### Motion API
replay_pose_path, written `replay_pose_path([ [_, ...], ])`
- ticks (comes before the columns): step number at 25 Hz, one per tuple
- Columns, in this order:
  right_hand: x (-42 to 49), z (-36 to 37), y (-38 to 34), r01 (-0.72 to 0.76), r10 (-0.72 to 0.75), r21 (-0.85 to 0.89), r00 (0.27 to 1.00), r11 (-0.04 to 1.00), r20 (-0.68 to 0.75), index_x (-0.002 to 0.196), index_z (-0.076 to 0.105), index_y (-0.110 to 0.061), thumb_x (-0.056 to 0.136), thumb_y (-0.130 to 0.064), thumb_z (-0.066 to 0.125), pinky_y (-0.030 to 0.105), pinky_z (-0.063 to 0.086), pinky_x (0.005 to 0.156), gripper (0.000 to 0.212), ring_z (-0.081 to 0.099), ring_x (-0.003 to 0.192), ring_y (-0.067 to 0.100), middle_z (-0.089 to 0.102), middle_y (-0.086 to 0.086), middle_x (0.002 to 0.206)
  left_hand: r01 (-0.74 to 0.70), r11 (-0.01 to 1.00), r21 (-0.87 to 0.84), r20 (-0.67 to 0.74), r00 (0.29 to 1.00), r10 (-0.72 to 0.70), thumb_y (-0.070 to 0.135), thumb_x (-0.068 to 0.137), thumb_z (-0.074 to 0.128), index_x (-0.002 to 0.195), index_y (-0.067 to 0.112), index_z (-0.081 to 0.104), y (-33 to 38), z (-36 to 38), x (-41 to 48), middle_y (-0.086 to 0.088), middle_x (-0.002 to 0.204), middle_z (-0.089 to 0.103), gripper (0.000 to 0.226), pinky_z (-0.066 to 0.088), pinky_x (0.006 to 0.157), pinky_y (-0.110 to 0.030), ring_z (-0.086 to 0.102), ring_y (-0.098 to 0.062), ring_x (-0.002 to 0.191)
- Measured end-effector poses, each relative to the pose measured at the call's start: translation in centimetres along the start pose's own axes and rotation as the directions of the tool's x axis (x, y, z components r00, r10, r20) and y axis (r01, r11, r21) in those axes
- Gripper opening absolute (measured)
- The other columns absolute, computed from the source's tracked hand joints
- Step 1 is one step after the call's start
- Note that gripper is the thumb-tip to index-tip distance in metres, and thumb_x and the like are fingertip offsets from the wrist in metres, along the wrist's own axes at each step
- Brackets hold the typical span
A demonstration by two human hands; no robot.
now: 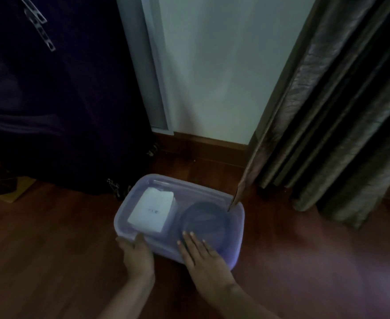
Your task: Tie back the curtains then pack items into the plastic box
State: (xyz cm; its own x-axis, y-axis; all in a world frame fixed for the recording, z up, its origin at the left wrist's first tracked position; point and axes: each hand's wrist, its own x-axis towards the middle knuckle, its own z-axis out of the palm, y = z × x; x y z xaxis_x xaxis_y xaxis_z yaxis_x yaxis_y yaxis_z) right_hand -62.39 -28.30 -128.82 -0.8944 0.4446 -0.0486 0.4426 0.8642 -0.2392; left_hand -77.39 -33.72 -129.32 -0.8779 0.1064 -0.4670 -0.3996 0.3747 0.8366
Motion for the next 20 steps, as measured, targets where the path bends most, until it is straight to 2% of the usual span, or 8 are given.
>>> replay_pose_path([
  [3, 3.9, -0.4, 2.3, -0.064, 0.064, -0.027, 0.998, 0.998, 0.02, 0.115, 0.066, -0.012, 0.071, -0.02, 0.053, 0.031, 0.056, 0.078, 0.046, 0.064, 0.108, 0.018, 0.066, 0.007, 0.12, -0.056, 0.997, -0.048, 0.123, 0.99, 0.062, 0.026, 0.091, 0.05, 0.146, 0.016, 0.021, 2.6, 2.5, 2.7, -0.019, 0.14, 0.045, 0.064, 0.041, 0.101, -0.056, 0.048, -0.04, 0.121],
  [5, 6.0, -0.3, 3.4, -0.063, 0.065, -0.085, 0.998, 0.994, 0.024, 0.116, 0.065, -0.009, 0.059, -0.021, 0.073, 0.032, 0.057, 0.074, 0.058, 0.065, 0.107, 0.018, 0.066, 0.009, 0.12, -0.029, 0.998, -0.062, 0.151, 0.988, 0.038, 0.035, 0.082, 0.052, 0.144, 0.014, 0.022, 2.2, 5.0, 7.1, -0.021, 0.136, 0.048, 0.072, 0.044, 0.099, -0.056, 0.052, -0.039, 0.118],
  [8, 8.7, -0.6, 4.7, -0.108, 0.106, -0.06, 0.994, 0.992, -0.038, 0.111, 0.069, -0.011, 0.068, -0.019, 0.053, 0.03, 0.058, 0.068, 0.047, 0.067, 0.102, 0.017, 0.067, 0.007, 0.118, -0.002, 0.998, -0.061, 0.22, 0.975, 0.016, 0.036, 0.089, 0.048, 0.148, 0.016, 0.017, 4.2, 7.2, 8.5, -0.022, 0.137, 0.047, 0.069, 0.044, 0.099, -0.054, 0.052, -0.039, 0.117],
  [11, 10.5, -1.1, 5.8, -0.17, 0.165, -0.077, 0.984, 0.982, -0.074, 0.103, 0.073, -0.011, 0.061, -0.016, 0.064, 0.029, 0.058, 0.063, 0.044, 0.069, 0.097, 0.016, 0.07, 0.006, 0.112, -0.059, 0.998, 0.01, 0.233, 0.971, 0.055, 0.029, 0.098, 0.044, 0.151, 0.012, 0.003, 7.4, 8.4, 6.9, -0.024, 0.141, 0.04, 0.069, 0.042, 0.101, -0.052, 0.047, -0.039, 0.123],
  [13, 11.2, -0.9, 6.2, -0.187, 0.182, -0.117, 0.982, 0.975, -0.055, 0.103, 0.072, -0.009, 0.038, -0.014, 0.086, 0.03, 0.058, 0.063, 0.066, 0.069, 0.096, 0.018, 0.07, 0.008, 0.11, -0.079, 0.996, 0.035, 0.22, 0.973, 0.069, 0.031, 0.098, 0.046, 0.15, 0.01, 0.004, 7.4, 9.1, 7.3, -0.025, 0.141, 0.04, 0.071, 0.043, 0.101, -0.051, 0.047, -0.039, 0.123],
  [16, 12.3, -1.0, 7.0, -0.274, 0.264, -0.096, 0.959, 0.957, -0.105, 0.106, 0.071, -0.01, 0.028, -0.016, 0.092, 0.03, 0.058, 0.067, 0.081, 0.069, 0.098, 0.018, 0.068, 0.008, 0.115, -0.083, 0.994, 0.07, 0.247, 0.967, 0.064, 0.032, 0.094, 0.052, 0.147, 0.006, 0.012, 8.0, 9.7, 8.4, -0.025, 0.137, 0.044, 0.072, 0.045, 0.099, -0.049, 0.05, -0.038, 0.119],
  [18, 12.9, -1.9, 7.1, -0.286, 0.278, -0.07, 0.955, 0.956, -0.1, 0.116, 0.065, -0.005, 0.037, -0.015, 0.091, 0.033, 0.057, 0.075, 0.083, 0.064, 0.109, 0.021, 0.062, 0.015, 0.124, -0.094, 0.988, 0.125, 0.276, 0.96, 0.056, 0.031, 0.093, 0.056, 0.145, 0.002, 0.009, 8.8, 9.7, 8.9, -0.025, 0.136, 0.043, 0.076, 0.045, 0.098, -0.046, 0.05, -0.037, 0.117],
  [20, 13.0, -2.9, 7.3, -0.254, 0.247, -0.149, 0.967, 0.956, -0.063, 0.144, 0.025, -0.002, 0.08, -0.01, 0.066, 0.036, 0.038, 0.106, 0.077, 0.028, 0.14, 0.022, 0.022, 0.018, 0.154, -0.091, 0.975, 0.201, 0.306, 0.952, 0.026, 0.031, 0.092, 0.057, 0.145, 0.001, 0.004, 9.6, 9.6, 9.3, -0.027, 0.136, 0.043, 0.081, 0.046, 0.097, -0.044, 0.051, -0.038, 0.116],
])
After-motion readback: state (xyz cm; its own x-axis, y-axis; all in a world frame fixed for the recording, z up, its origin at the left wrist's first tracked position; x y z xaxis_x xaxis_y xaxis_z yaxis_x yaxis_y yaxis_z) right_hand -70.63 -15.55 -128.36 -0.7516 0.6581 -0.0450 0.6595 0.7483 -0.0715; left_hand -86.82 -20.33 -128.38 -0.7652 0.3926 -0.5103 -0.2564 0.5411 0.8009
